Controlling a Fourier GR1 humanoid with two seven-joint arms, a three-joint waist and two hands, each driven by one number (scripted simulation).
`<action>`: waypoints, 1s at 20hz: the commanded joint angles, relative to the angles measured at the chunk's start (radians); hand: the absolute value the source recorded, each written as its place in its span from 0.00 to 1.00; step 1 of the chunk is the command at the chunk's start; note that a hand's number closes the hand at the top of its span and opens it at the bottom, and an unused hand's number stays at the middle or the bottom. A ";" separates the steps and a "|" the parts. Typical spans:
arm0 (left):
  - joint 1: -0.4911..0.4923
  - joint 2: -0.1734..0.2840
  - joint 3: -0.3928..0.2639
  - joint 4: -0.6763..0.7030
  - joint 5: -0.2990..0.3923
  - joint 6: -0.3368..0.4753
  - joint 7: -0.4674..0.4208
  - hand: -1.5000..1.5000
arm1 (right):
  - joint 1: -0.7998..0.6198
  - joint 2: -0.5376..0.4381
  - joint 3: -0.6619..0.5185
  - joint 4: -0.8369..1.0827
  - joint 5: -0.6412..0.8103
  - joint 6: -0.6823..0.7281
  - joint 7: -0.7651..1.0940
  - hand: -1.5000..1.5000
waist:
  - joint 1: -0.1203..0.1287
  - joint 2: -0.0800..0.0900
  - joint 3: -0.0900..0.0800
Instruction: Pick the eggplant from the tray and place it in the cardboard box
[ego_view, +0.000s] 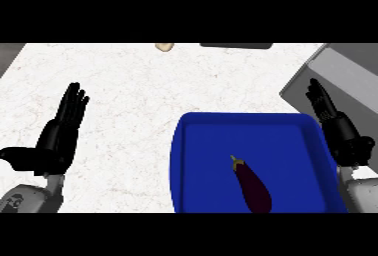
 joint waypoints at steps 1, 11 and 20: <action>-0.005 0.011 0.005 -0.020 -0.004 -0.030 -0.005 0.50 | -0.048 -0.040 -0.025 -0.023 -0.038 0.076 0.012 0.00 | -0.009 0.010 0.048; -0.083 0.135 -0.107 -0.016 -0.175 -0.207 -0.002 0.50 | -0.172 -0.268 -0.135 0.055 -0.195 0.524 -0.091 0.00 | -0.011 0.014 0.049; -0.123 0.079 -0.091 0.077 -0.213 -0.223 -0.028 0.50 | -0.191 -0.348 -0.014 0.029 0.125 0.606 -0.393 0.00 | -0.015 0.015 0.048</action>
